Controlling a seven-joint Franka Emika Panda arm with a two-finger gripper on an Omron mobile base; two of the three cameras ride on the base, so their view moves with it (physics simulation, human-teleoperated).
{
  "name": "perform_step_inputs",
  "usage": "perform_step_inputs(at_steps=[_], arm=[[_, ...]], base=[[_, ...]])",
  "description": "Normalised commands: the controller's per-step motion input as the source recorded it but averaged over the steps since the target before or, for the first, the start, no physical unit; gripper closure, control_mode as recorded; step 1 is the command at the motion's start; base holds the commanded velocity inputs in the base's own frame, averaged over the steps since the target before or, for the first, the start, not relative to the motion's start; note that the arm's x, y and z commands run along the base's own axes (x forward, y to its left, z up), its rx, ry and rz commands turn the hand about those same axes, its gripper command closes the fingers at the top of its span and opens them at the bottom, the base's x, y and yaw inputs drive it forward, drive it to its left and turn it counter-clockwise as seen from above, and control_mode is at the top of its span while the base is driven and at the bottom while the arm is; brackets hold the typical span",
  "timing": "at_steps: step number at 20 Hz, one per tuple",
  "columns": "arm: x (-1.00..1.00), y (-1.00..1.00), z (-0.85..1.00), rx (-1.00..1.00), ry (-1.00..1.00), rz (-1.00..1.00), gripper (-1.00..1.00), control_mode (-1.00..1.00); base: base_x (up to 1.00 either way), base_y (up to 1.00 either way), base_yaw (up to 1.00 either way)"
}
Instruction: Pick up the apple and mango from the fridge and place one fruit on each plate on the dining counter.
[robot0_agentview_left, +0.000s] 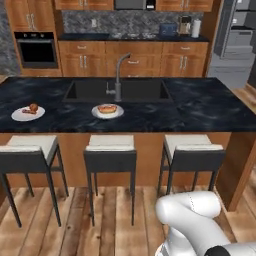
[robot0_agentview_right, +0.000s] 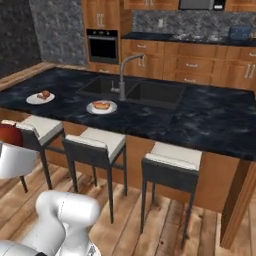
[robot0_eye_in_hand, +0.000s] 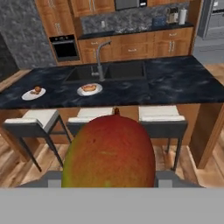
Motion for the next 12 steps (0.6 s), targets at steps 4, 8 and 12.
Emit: perform_step_inputs(at_steps=[4,8,12], arm=[[0.0,0.0,0.0,0.0,0.0,0.0,1.0,1.0],[0.0,0.0,0.0,0.0,0.0,0.0,1.0,1.0],[0.0,0.0,0.0,0.0,0.0,0.0,1.0,1.0]], base=[[0.55,0.4,-0.39],[0.45,0.82,-0.22],[0.84,0.7,-0.03]])
